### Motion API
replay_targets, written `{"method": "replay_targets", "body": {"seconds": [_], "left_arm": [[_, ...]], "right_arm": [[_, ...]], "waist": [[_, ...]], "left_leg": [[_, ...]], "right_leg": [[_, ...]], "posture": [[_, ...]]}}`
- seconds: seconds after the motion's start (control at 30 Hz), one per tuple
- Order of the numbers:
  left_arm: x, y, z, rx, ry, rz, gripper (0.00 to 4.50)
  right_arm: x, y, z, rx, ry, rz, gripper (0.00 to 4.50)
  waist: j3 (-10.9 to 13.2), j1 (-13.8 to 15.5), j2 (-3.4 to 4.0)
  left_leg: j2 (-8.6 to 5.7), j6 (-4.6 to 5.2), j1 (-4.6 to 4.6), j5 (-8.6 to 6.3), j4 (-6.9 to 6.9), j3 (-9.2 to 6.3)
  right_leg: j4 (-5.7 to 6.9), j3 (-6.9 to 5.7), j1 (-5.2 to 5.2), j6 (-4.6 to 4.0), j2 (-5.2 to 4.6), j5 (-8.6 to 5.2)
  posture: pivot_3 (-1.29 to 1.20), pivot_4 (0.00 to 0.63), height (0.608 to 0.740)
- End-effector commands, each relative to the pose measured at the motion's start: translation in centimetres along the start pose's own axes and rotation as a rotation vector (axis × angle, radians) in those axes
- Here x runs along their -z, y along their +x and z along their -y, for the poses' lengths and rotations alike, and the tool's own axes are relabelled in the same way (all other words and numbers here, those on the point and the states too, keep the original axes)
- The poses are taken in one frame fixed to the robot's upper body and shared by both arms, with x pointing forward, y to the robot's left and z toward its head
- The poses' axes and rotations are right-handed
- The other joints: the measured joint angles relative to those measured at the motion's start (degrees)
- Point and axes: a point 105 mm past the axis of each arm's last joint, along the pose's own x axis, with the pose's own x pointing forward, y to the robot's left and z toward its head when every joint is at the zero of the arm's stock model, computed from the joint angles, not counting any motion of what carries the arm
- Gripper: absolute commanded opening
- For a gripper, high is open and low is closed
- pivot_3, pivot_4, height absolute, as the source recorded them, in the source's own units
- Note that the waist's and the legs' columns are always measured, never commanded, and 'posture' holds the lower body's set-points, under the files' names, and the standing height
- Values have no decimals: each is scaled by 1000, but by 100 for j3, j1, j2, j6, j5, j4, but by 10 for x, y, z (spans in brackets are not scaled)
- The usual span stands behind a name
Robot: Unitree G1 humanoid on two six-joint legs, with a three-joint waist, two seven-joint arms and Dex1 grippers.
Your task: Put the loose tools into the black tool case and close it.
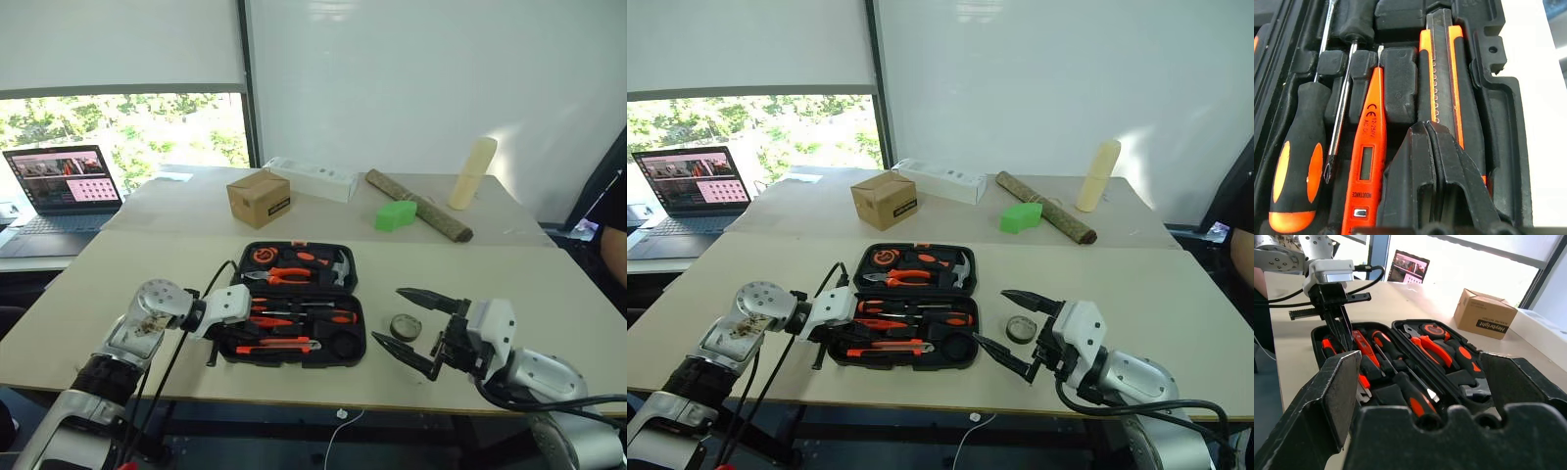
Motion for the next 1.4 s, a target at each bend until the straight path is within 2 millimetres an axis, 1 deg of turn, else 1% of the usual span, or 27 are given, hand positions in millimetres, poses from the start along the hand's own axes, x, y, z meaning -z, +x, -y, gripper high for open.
{"method": "replay_targets", "body": {"seconds": [0.03,0.07,0.13,0.17,0.2,0.27,0.3,0.33,0.4,0.43,0.5,0.53,0.67,0.73,0.8,0.9,0.97,1.03,1.07,1.2,1.23,1.33,1.37,1.4], "left_arm": [[-11,-8,7,28,-8,156,85],[-16,-16,3,-7,-30,201,85],[-22,-34,-10,-125,-34,271,625],[-18,-45,-13,-179,-20,270,917],[-11,-58,-12,-198,-60,274,1162],[8,-81,2,-184,-123,234,1975],[13,-89,6,-178,-149,224,2358],[17,-96,8,-192,-157,225,2771],[24,-106,9,-215,-179,227,3441],[27,-111,9,-232,-168,226,3886],[31,-113,13,-216,-171,225,4483],[29,-113,14,-214,-153,237,4483],[18,-103,16,-167,-158,300,4483],[10,-95,15,-158,-140,337,4483],[5,-88,15,-144,-131,353,4483],[-3,-83,17,-131,-121,358,4483],[-7,-80,18,-128,-118,358,4483],[-12,-78,20,-127,-113,360,4500],[-15,-78,21,-128,-111,359,4500],[-21,-75,24,-131,-113,357,4500],[-22,-74,24,-129,-114,356,4500],[-27,-69,24,-114,-106,356,4500],[-29,-67,23,-105,-99,364,4500],[-30,-66,23,-99,-95,369,4500]], "right_arm": [[-8,-20,5,41,-34,-15,4500],[-7,-27,5,51,-23,-33,4500],[1,-42,3,62,-16,-91,4500],[7,-53,1,67,-19,-135,4500],[14,-64,0,85,-16,-177,4500],[23,-82,0,128,-3,-236,4500],[27,-88,-1,130,-1,-260,4500],[32,-93,-3,126,6,-284,4500],[37,-98,-4,120,14,-314,4500],[40,-98,-3,108,19,-330,4500],[42,-89,2,84,37,-355,4500],[42,-84,6,78,40,-365,4500],[44,-54,20,-16,15,-466,4500],[49,-33,29,-78,-6,-538,4500],[53,-16,35,-123,-22,-593,4500],[62,-2,39,-178,-60,-653,4500],[69,1,39,-210,-64,-692,4500],[73,7,41,-222,-82,-696,3973],[75,8,41,-230,-81,-713,3824],[85,5,42,-261,-83,-767,2365],[86,6,43,-260,-85,-766,2105],[76,10,49,-272,-111,-736,1056],[70,12,50,-287,-133,-714,688],[67,12,51,-297,-149,-700,458]], "waist": [[2,-7,-3],[4,-14,-6],[11,-15,-17],[13,-15,-20],[13,-15,-20],[13,-54,-19],[13,-90,-19],[14,-112,-17],[18,-103,-18],[19,-96,-18],[20,-75,-19],[21,-69,-22],[24,-69,-27],[24,-67,-27],[24,-69,-27],[23,-51,-28],[24,-19,-27],[24,-11,-27],[24,-17,-27],[24,-33,-27],[24,-29,-27],[25,-32,-27],[25,-31,-27],[25,-27,-27]], "left_leg": [[0,3,-4,-1,0,-2],[0,8,-8,-5,0,1],[-1,10,-25,-7,1,1],[-1,11,-30,-7,1,-1],[-2,11,-34,-7,0,-3],[-2,13,-33,-8,-2,-4],[1,11,-28,-11,-7,2],[2,11,-18,-15,-10,3],[3,13,-13,-18,-10,6],[2,14,-14,-20,-9,6],[2,13,-14,-19,-3,7],[2,12,-12,-19,-1,8],[3,9,-16,-17,0,12],[3,9,-20,-17,-2,10],[1,9,-37,-17,-5,10],[-6,4,-98,-12,-1,7],[-8,1,-105,-10,2,3],[-10,2,-121,-10,1,3],[-11,0,-124,-10,1,4],[-11,1,-129,-11,5,7],[-12,2,-127,-12,5,6],[-13,7,-121,-15,6,7],[-13,9,-123,-16,6,7],[-13,8,-122,-16,7,6]], "right_leg": [[-2,-2,-2,-11,0,6],[-3,-2,-6,-29,-1,17],[-7,-2,-18,-29,0,16],[-7,-4,-23,-29,0,16],[-11,-6,-25,-29,1,16],[-14,-7,-25,-27,1,13],[-15,-1,-26,-28,3,11],[-15,1,-20,-26,3,6],[-18,1,-15,3,-2,-14],[-18,-2,-15,12,-9,-19],[-17,-2,-13,5,-14,-23],[-17,-1,-12,-12,-16,-30],[-14,0,-24,-26,-20,-22],[-10,-1,-31,-52,-19,-8],[-6,-1,-48,-49,-15,7],[-2,-4,-98,-40,-3,17],[-5,-16,-100,-41,7,16],[-9,-19,-108,-37,5,14],[-8,-19,-107,-34,5,14],[-23,-15,-99,-6,-9,16],[-55,-15,-93,-1,-12,16],[-68,-14,-83,8,-13,22],[-71,-14,-83,8,-12,23],[-69,-14,-83,8,-12,23]], "posture": [[0,150,740],[0,150,740],[0,150,740],[0,150,740],[0,150,740],[0,150,740],[0,150,740],[0,150,740],[0,150,740],[0,150,740],[0,150,740],[0,150,740],[0,150,740],[0,150,740],[0,150,740],[0,150,740],[0,150,740],[0,150,740],[0,150,740],[0,150,740],[0,150,740],[0,150,740],[0,150,740],[0,150,740]]}}
